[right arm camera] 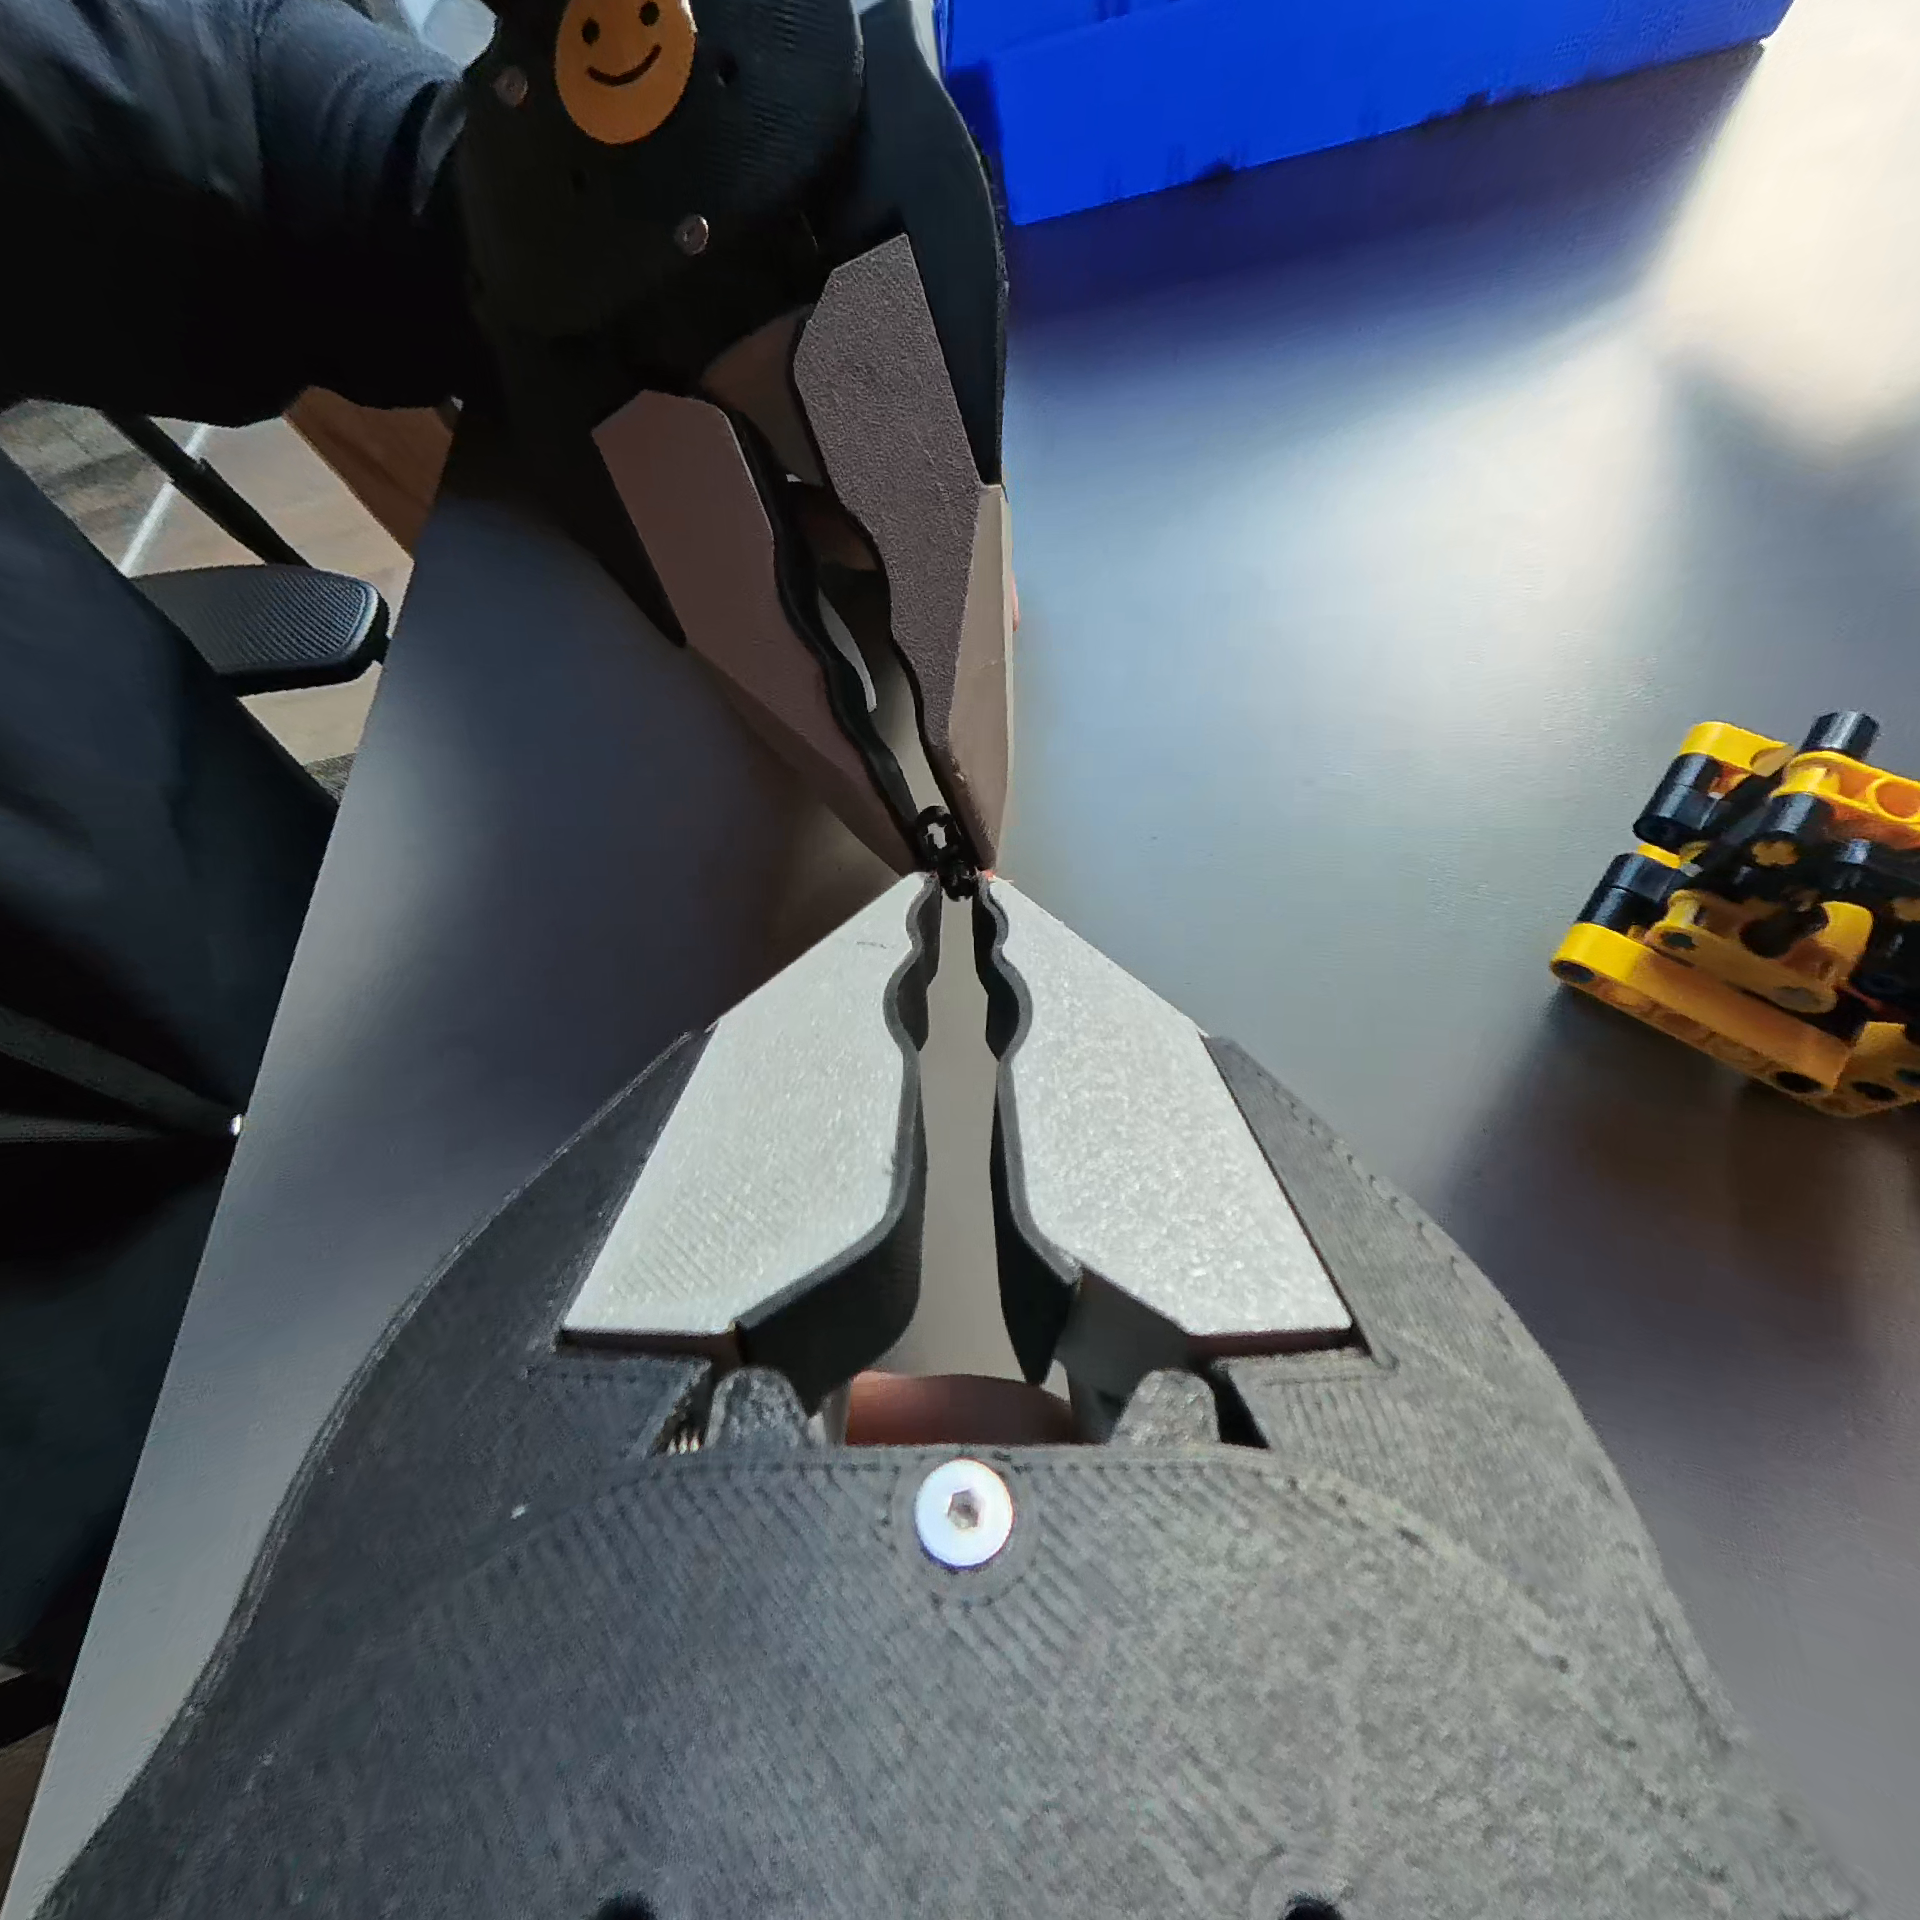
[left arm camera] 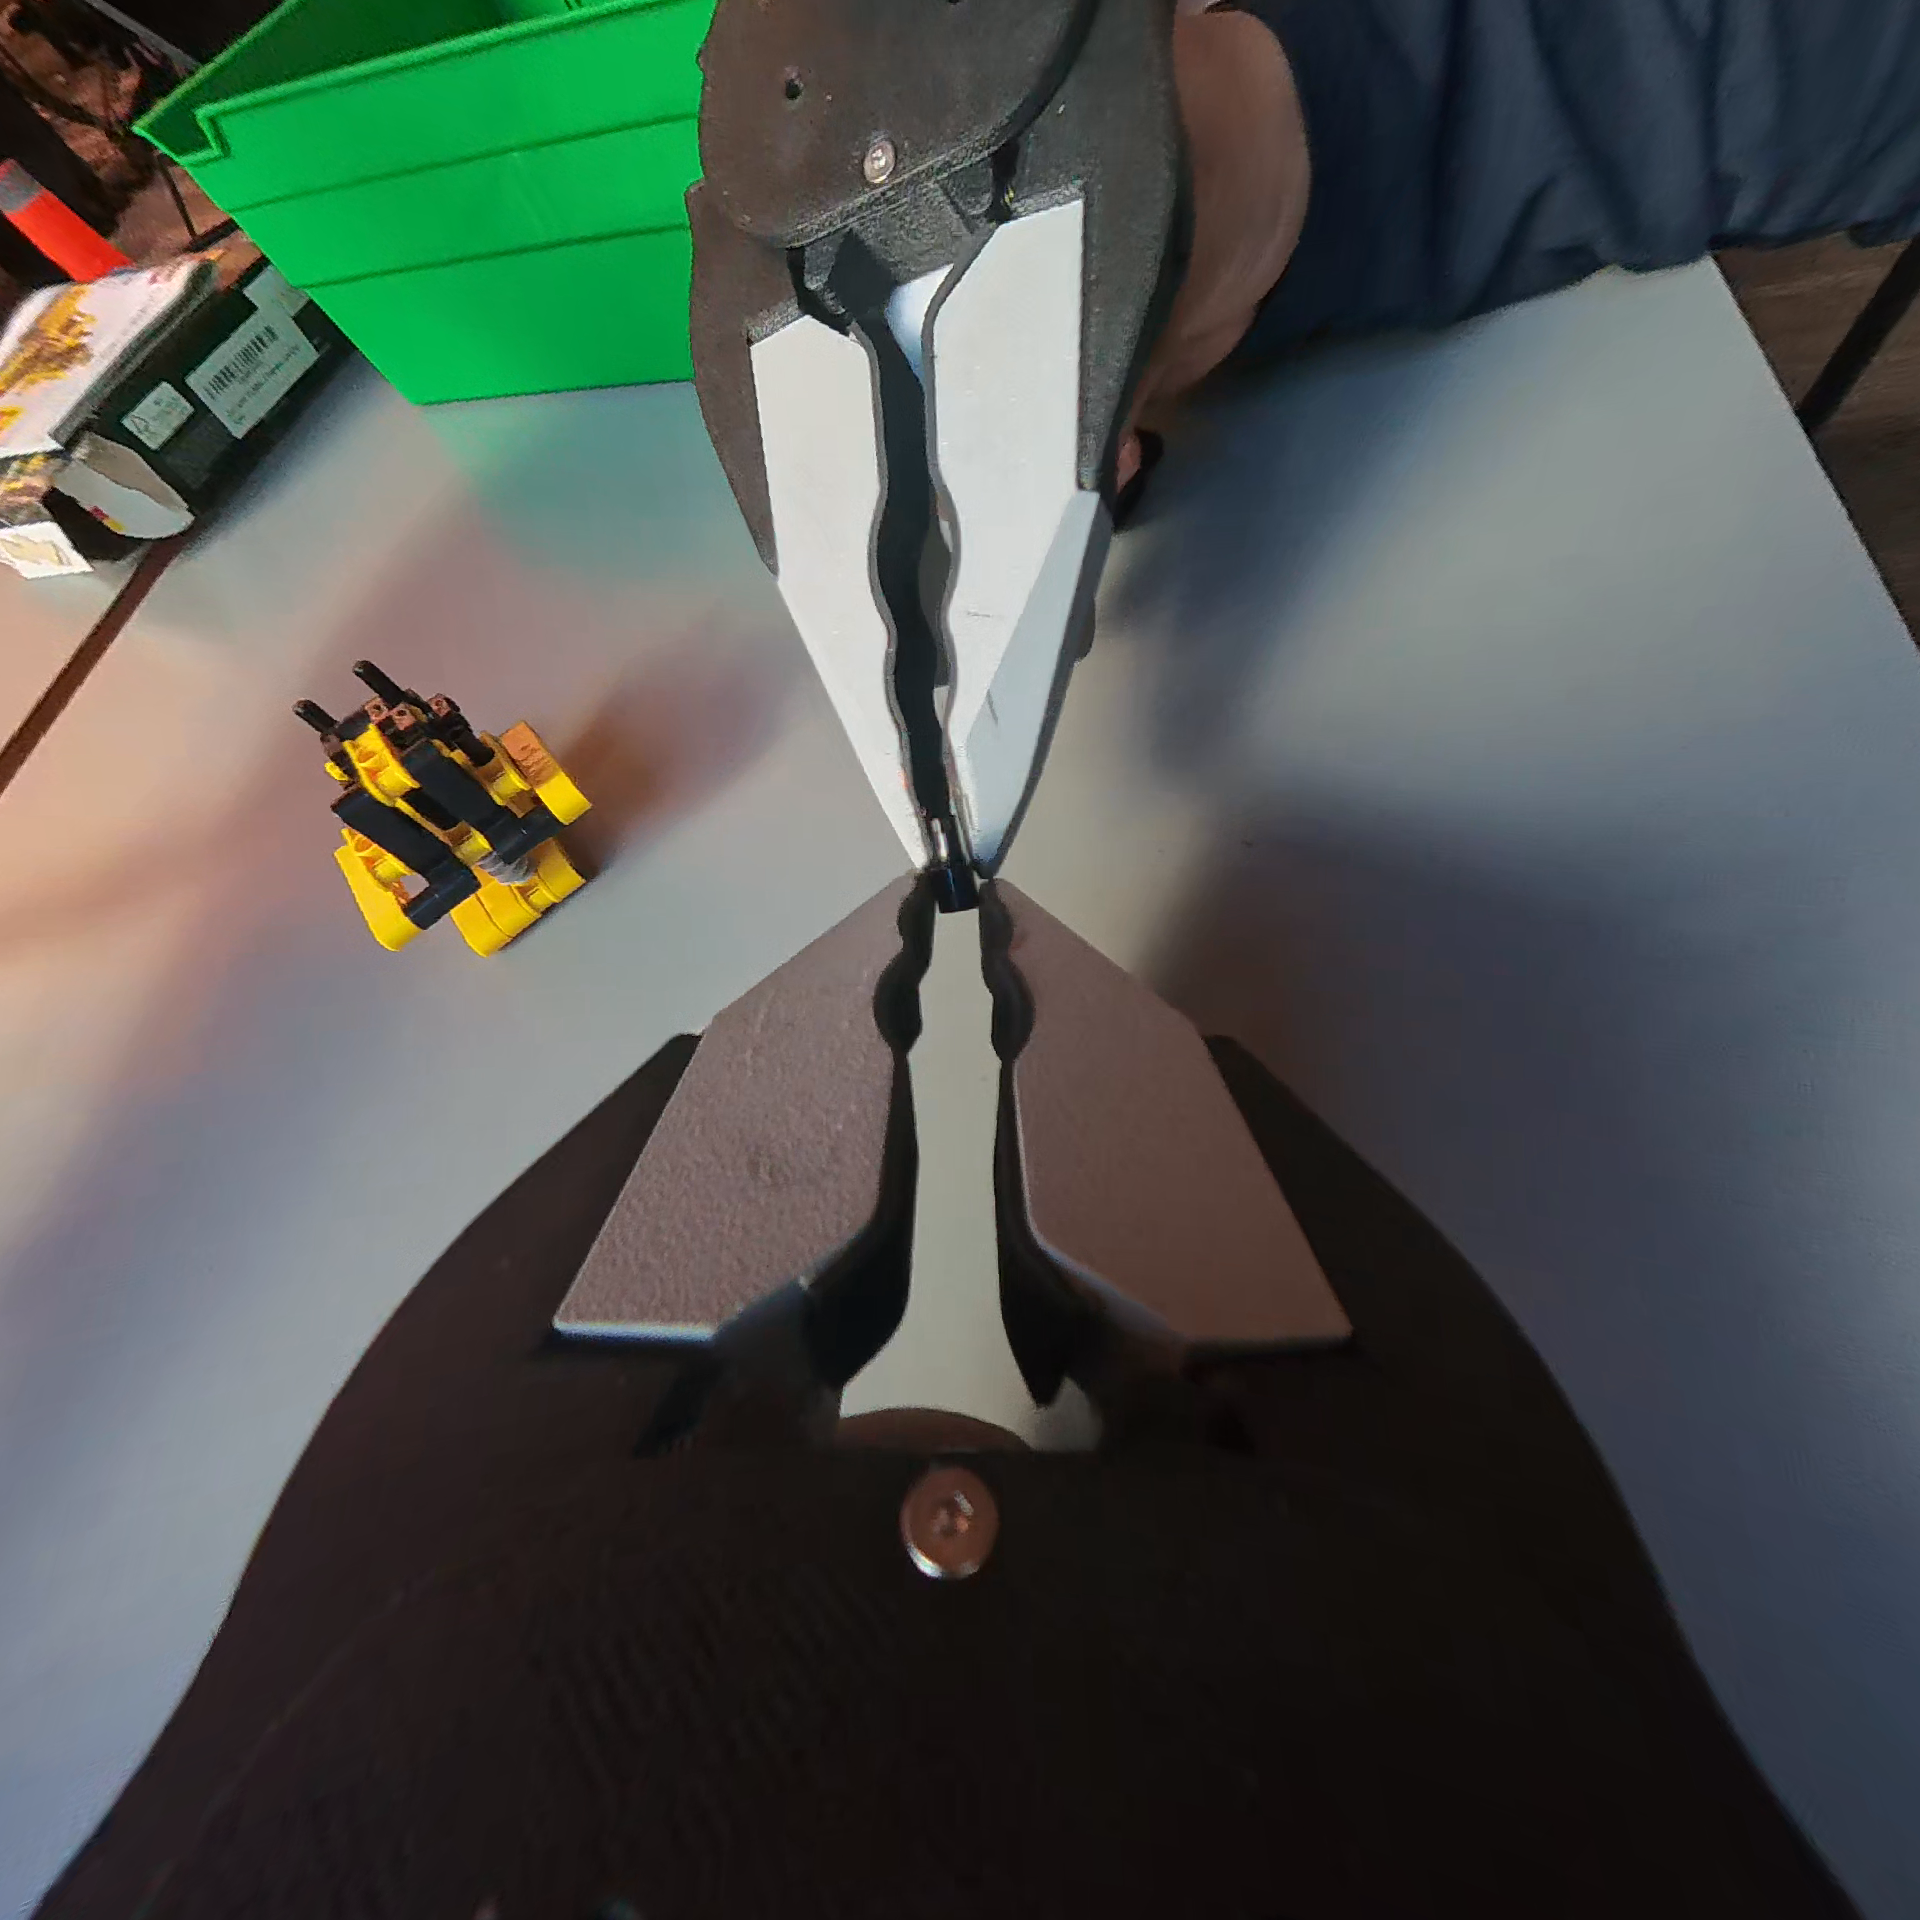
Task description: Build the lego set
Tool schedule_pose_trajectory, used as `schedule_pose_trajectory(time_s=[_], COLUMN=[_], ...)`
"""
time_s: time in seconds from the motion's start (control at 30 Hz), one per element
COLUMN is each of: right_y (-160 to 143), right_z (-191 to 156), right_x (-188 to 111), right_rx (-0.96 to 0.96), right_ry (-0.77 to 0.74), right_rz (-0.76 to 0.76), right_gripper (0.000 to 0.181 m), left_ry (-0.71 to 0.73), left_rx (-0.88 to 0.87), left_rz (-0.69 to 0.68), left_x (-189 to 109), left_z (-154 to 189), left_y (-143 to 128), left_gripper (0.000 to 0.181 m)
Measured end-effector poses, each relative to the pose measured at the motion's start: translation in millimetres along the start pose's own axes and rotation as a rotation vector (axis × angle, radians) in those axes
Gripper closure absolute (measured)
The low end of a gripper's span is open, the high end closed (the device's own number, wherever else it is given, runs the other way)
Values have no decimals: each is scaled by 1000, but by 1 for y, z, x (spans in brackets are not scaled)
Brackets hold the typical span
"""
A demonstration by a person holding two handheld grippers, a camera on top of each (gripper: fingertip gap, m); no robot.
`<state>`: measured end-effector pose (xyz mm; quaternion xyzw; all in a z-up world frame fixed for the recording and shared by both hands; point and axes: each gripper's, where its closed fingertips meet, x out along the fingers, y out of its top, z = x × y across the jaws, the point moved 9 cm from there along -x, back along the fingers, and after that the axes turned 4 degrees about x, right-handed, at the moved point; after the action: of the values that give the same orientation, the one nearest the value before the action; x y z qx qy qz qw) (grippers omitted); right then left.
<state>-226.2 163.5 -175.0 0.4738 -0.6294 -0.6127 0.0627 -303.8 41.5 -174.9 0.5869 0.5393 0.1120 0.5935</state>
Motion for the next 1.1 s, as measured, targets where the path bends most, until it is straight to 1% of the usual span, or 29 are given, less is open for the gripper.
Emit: schedule_pose_trajectory(time_s=[0.1, 0.13, 0.2, 0.3, 0.37, 0.43, 0.57, 0.63, 0.7, 0.77, 0.87, 0.93, 0.97, 1.0, 1.03, 1.1], right_y=[1, 1, 3, 9, 13, 18, 24, 27, 29, 30, 34, 36, 37, 37, 38, 39], right_z=[1, 1, 2, 3, 4, 4, 7, 6, 5, 2, 1, 2, 3, 3, 2, 0], right_x=[-2, -3, -7, -13, -18, -22, -30, -31, -29, -25, -26, -25, -23, -22, -22, -21], right_rx=[-4, 3, 19, 38, 59, 79, 148, 180, 193, 179, 174, 207, 223, 229, 221, 207], right_ry=[-6, -1, 9, 13, -3, 8, 49, 104, 107, 99, 61, 50, 38, 30, 40, 44], right_rz=[15, 27, 61, 125, 183, 254, 393, 440, 474, 476, 521, 554, 558, 556, 558, 565], right_gripper=[178, 174, 172, 166, 164, 164, 165, 165, 169, 176, 179, 178, 171, 170, 177, 178], left_ry=[0, 1, 17, 58, 60, 56, 50, 46, 38, 44, 29, 16, 13, 16, 14, 6], left_rx=[-17, -29, -61, -119, -170, -219, -251, -275, -300, -344, -456, -501, -505, -510, -517, -529], left_rz=[13, 23, 57, 164, 240, 287, 354, 391, 428, 494, 573, 588, 591, 599, 605, 618], left_x=[-1, -2, -6, -15, -19, -21, -24, -25, -25, -26, -27, -25, -25, -25, -25, -25], left_z=[-2, -3, -7, -15, -17, -19, -20, -20, -21, -22, -25, -27, -27, -26, -26, -26], left_y=[0, 0, 0, 2, 4, 5, 7, 8, 10, 12, 11, 11, 11, 12, 12, 12], left_gripper=[176, 176, 176, 177, 177, 177, 177, 177, 177, 177, 177, 177, 177, 177, 177, 177])
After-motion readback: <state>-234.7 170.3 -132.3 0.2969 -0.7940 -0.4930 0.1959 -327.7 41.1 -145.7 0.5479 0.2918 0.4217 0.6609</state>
